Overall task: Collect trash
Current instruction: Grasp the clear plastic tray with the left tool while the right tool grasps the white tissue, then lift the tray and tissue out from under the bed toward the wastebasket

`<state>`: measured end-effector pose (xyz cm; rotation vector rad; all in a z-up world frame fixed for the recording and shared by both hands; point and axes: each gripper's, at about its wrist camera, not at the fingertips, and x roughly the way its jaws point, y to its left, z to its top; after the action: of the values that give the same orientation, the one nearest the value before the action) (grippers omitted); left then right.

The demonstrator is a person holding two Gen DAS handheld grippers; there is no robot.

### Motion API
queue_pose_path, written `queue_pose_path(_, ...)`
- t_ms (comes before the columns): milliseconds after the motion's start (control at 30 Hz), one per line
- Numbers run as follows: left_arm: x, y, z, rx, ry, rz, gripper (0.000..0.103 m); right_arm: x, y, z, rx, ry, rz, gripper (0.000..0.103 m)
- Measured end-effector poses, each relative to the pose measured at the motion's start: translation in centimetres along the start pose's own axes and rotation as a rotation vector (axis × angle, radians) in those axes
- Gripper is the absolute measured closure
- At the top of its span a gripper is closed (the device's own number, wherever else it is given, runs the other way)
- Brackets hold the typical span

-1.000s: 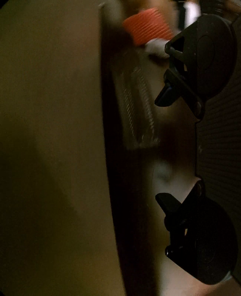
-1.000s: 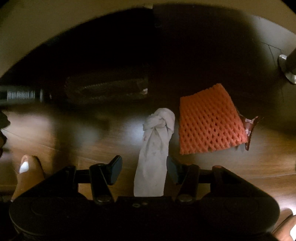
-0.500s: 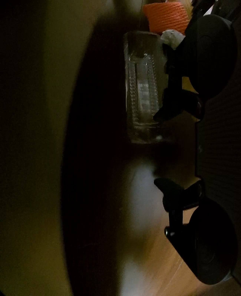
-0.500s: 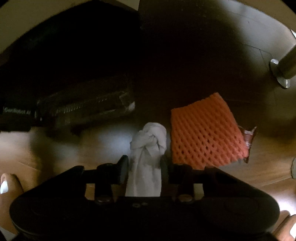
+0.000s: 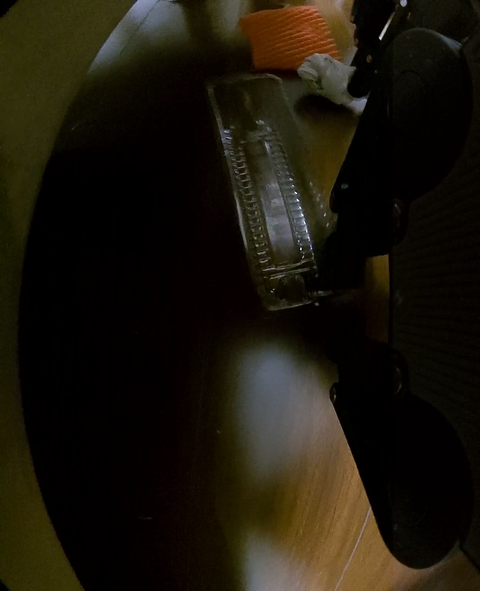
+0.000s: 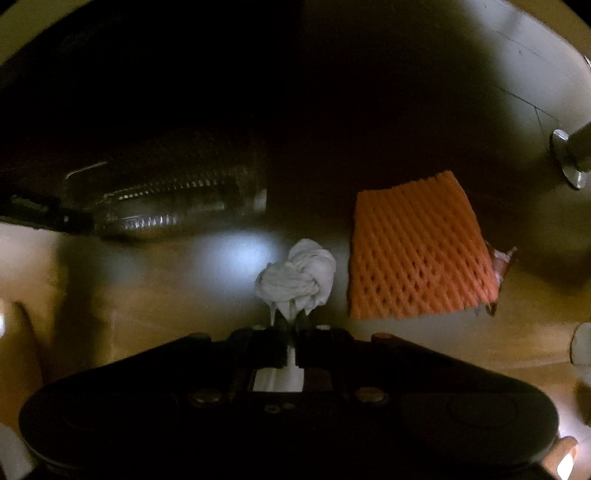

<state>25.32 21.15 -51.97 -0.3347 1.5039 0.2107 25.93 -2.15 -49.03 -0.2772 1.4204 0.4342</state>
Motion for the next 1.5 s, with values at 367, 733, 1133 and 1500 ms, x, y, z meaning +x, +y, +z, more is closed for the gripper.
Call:
queue_pose_path(367, -4.2, -0.1, -3.5, 0.278, 0.061, 0.003, 0.100, -10.0, -1.1, -0.9, -0.007, -0.021, 0.055, 0.100)
queue_pose_path(733, -11.8, -4.0, -4.9, 0.501, 0.016, -0.059, 0.100, -24.5, -2.7, -2.3, 0.028, -0.167, 0.067, 0.100)
queue_pose_path(1133, -30.3, -15.1, -7.6, 0.637, -0.261, -0.168, 0.100, -39.4, -7.6, -9.3, 0.126, -0.407, 0.007, 0.100)
queue_pose_path(1500, -43.6, -25.1, -12.3, 0.639, -0.556, -0.186, 0.100, -50.3, -14.8, -15.5, 0.195, -0.657, -0.116, 0.100)
